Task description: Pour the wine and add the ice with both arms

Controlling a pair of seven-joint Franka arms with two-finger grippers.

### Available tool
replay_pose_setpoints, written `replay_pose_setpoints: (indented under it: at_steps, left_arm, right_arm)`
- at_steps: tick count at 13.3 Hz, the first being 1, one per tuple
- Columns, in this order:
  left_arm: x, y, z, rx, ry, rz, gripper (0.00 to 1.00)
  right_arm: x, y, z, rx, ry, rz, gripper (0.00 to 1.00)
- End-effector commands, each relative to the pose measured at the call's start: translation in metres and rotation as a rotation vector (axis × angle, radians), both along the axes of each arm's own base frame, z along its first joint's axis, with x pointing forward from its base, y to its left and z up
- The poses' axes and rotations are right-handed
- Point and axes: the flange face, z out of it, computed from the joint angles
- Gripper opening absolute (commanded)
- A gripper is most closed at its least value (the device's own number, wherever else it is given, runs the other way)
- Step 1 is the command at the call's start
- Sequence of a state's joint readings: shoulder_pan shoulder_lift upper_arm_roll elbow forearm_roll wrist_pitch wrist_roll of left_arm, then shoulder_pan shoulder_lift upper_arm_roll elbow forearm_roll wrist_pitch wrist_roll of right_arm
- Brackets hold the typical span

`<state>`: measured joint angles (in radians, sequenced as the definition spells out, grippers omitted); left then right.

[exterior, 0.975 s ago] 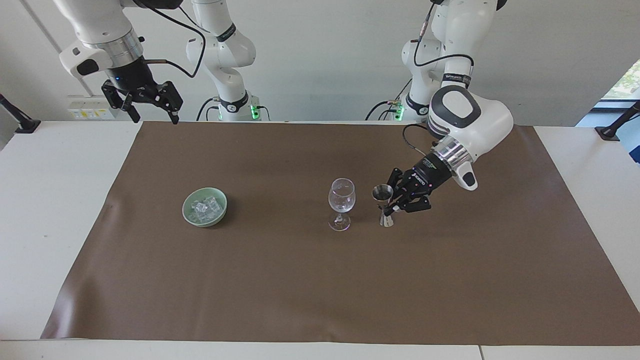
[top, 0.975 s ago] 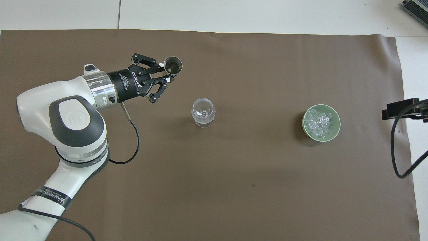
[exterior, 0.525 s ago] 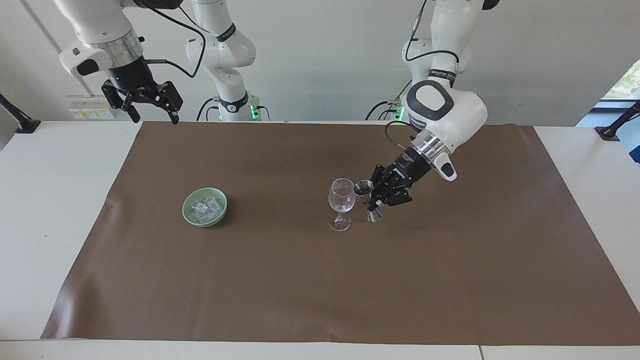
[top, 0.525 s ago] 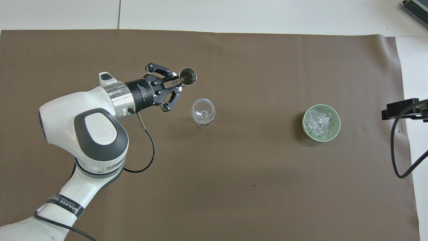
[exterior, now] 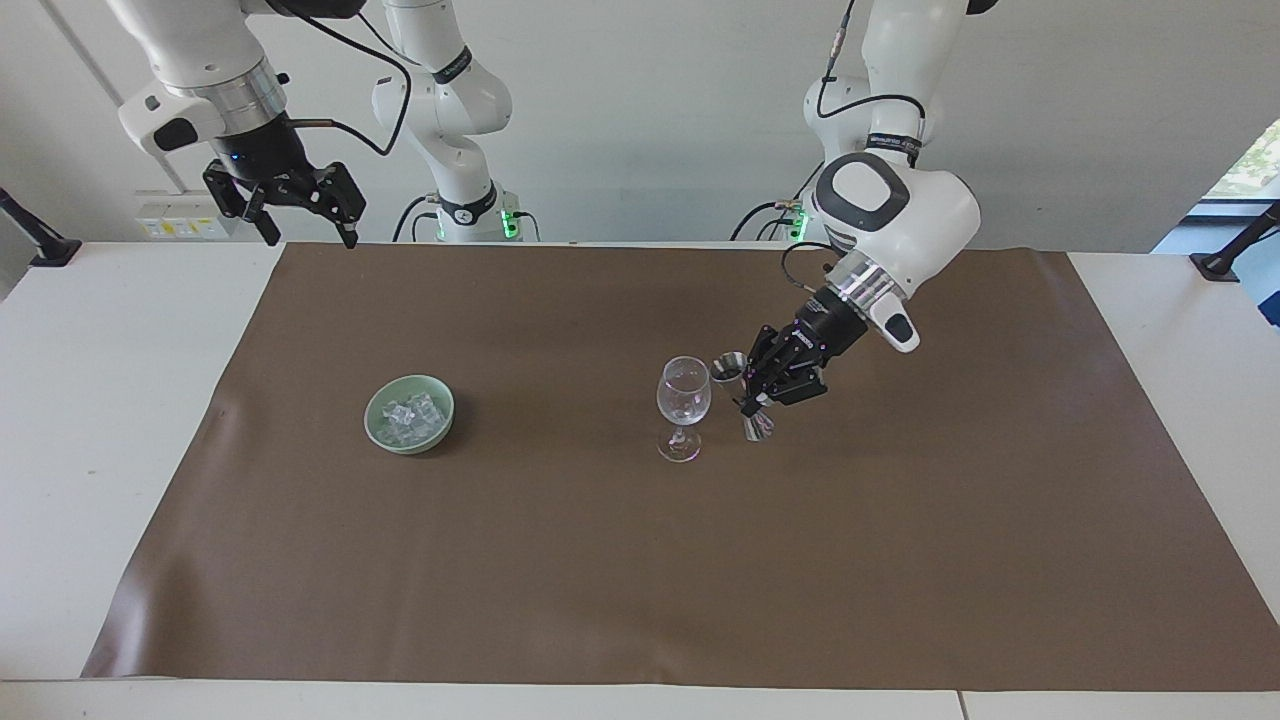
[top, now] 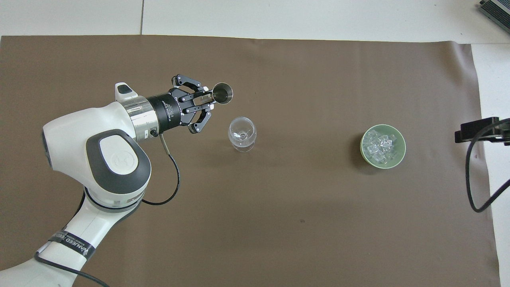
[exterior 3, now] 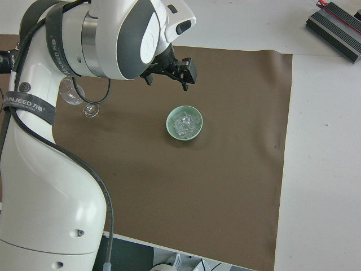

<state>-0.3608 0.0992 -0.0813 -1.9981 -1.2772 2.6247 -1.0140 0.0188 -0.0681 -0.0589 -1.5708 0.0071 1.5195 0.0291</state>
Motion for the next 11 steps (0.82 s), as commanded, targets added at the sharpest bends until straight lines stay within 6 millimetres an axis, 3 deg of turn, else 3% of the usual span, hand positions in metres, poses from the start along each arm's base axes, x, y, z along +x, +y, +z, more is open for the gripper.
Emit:
replay_pose_setpoints:
  at_steps: [1,4,11]
  left_arm:
    - [-0.016,0.0,0.003,0.038,-0.042,-0.032,0.0]
    - [-0.026,-0.015,0.002,0.077,-0.094,-0.052,0.0]
    - [-0.029,-0.026,0.002,0.178,-0.177,-0.119,0.0]
  right_arm:
    - [-0.005,-0.002,0.001,0.019,0.0,0.012,1.0]
    - [-0.005,-0.002,0.001,0.019,0.0,0.012,1.0]
    - [-0.006,-0.002,0.001,0.02,0.002,0.012,1.0]
